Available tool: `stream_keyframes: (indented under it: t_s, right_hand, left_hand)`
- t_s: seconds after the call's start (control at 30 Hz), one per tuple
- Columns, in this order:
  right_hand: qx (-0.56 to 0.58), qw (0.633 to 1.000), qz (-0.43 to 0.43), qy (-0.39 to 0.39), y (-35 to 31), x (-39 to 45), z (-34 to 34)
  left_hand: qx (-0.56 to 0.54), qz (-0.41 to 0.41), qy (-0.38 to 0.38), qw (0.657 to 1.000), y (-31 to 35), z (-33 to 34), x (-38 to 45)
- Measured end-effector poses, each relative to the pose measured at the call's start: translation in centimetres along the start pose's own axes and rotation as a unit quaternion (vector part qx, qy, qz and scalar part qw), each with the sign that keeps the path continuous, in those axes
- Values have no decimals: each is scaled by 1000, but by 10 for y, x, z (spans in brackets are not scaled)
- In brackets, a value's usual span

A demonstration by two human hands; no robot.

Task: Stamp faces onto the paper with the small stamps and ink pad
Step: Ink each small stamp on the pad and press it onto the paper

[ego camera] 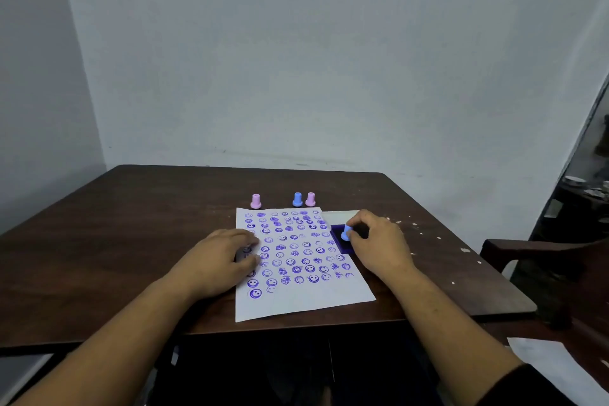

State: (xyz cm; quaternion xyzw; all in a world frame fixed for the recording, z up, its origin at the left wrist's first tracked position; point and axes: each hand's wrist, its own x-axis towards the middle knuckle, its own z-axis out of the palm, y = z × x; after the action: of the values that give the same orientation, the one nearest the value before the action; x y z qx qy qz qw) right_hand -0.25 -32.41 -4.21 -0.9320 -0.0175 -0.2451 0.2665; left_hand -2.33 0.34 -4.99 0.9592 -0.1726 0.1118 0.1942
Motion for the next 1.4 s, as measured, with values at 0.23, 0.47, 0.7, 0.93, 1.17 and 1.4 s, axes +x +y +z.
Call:
stream_keyframes:
  t_s: [0.23,0.47,0.7,0.93,1.17,1.4]
  right_hand:
    - [100,994,-38,-2,-29,-19,-9]
    - [220,968,-80,-86,-85,-70,4]
    - [201,968,-126,-85,-91,-86,3]
    - [204,968,-128,-79,-87,-89,4]
    - [200,967,-124,-99,-85,-88,7]
    - [165,970,-143,-102,-86,-85,9]
  left_hand:
    - [-1,-6,-12,1000,1,-3,1]
    - [-1,-7,-11,1000,0,-3,0]
    - [-2,-13,-19,1000,2,-4,0]
    - [-4,-12,-12,1000,1,-2,0]
    - [-4,-11,-6,1000,0,-1,0]
    - [3,-12,-8,1000,1,-2,0]
